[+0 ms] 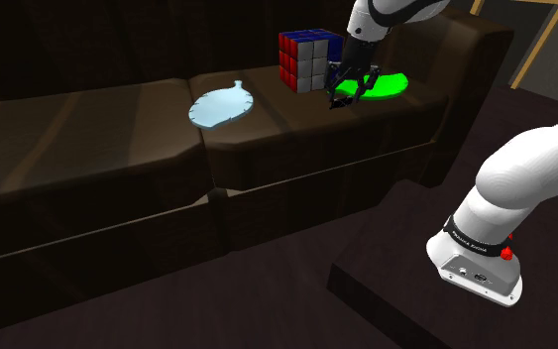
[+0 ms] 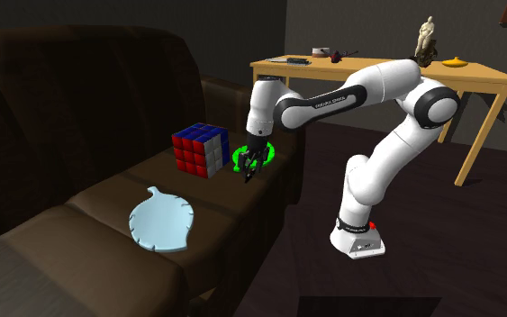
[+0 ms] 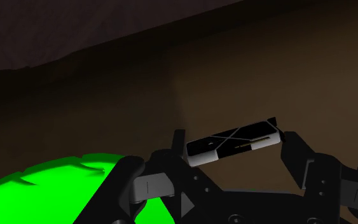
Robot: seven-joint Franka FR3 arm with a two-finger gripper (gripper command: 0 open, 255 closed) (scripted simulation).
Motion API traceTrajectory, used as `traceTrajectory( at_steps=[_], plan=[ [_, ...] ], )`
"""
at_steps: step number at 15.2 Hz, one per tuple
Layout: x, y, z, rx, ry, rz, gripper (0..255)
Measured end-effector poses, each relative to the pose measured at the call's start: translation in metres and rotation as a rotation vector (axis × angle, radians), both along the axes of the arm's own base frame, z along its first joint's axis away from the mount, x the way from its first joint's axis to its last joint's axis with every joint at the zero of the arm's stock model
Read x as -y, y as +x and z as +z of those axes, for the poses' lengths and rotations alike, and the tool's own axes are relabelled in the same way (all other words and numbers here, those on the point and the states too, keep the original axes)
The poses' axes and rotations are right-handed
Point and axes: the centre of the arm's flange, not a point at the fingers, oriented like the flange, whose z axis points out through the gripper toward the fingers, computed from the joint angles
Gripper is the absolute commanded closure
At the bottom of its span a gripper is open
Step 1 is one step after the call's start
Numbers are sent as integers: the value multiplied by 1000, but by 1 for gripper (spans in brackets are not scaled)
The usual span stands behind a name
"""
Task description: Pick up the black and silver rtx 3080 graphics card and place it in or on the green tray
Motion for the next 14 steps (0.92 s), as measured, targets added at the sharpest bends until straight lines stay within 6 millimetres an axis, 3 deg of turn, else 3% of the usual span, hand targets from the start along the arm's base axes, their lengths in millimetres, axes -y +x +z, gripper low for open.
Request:
traceTrajectory(
  at_steps=[14],
  plan=[
    [0,1,68,0,0,0,255]
  ],
)
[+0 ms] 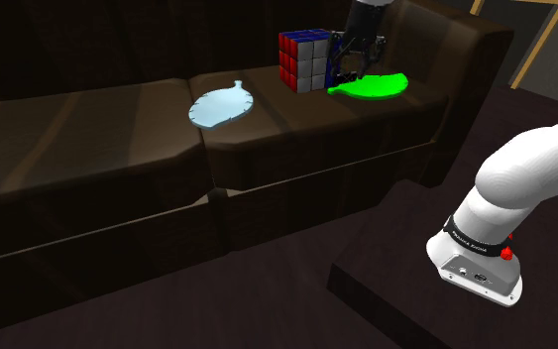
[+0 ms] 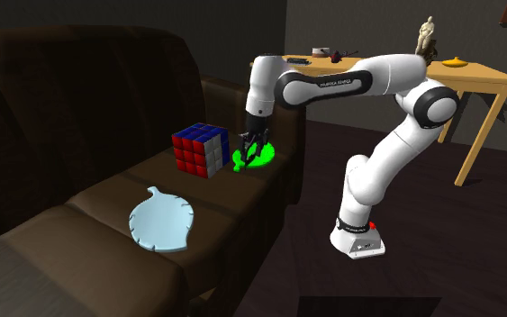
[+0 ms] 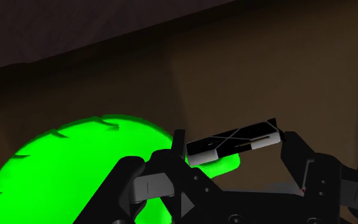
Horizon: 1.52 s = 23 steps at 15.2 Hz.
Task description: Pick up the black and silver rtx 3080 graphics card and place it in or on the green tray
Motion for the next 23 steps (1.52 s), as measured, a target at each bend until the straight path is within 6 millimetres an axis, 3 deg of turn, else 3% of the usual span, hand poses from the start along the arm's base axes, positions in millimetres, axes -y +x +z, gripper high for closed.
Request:
traceTrajectory(
  at_steps=[7,11,18,20,23],
  plan=[
    [1,-1,35,0,0,0,255],
    [40,-3,41,0,0,-1,255],
    [135,-6,51,0,1,-1,255],
    [148,-7,44,0,1,-1,255],
    [151,-7,31,-1,0,0,255]
  ],
)
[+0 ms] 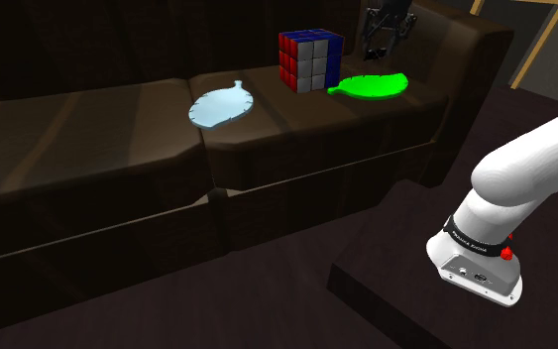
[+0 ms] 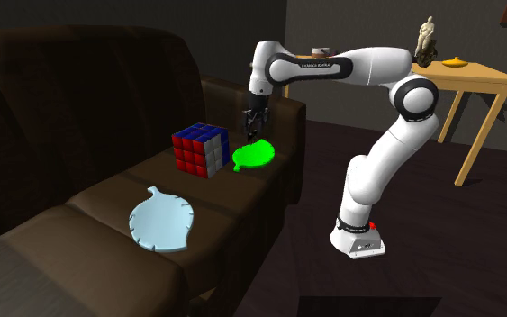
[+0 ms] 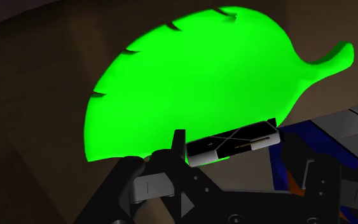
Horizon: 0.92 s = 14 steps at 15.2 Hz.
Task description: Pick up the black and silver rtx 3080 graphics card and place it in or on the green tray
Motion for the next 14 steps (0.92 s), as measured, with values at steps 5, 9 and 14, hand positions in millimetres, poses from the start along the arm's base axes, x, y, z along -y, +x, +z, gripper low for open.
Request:
traceTrajectory(
  at_steps=[5,9,14],
  plan=[
    [2,-2,-25,0,0,0,255],
    [1,1,-47,0,0,0,255],
    [1,0,-62,0,0,0,255]
  ],
)
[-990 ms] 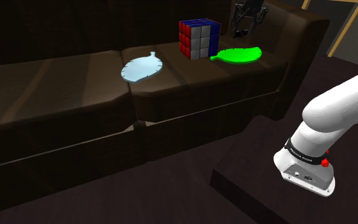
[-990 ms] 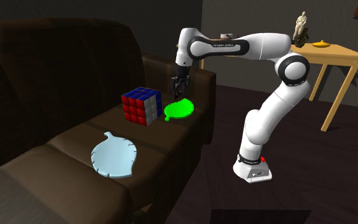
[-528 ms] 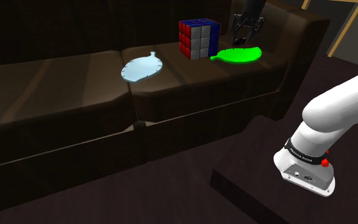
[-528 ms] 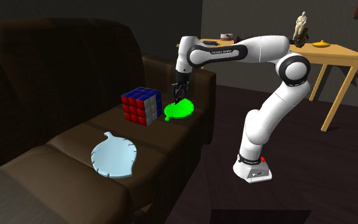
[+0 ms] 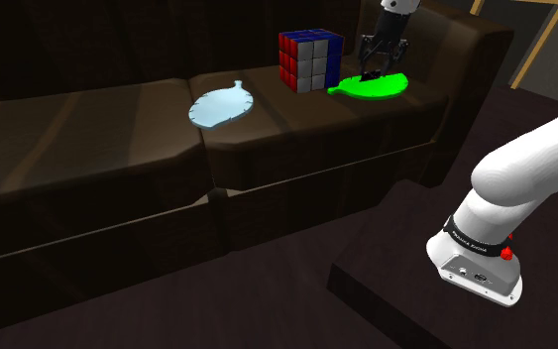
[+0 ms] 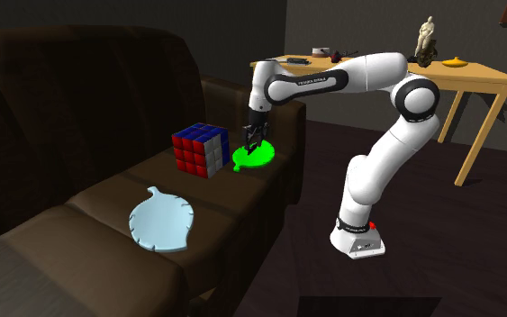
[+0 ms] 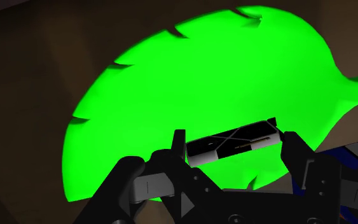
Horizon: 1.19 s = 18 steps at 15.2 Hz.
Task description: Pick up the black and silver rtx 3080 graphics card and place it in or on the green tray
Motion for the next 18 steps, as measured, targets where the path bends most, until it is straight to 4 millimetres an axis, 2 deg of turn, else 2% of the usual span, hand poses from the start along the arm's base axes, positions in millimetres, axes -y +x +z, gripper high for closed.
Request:
traceTrajectory(
  at_steps=[4,5,11,16,18],
  plan=[
    [0,0,0,0,0,0,255],
    [0,0,0,0,0,0,0],
    [0,0,-1,0,0,0,0],
    [0,-7,42,1,0,0,0],
    [1,-8,47,1,0,0,0]
  ],
)
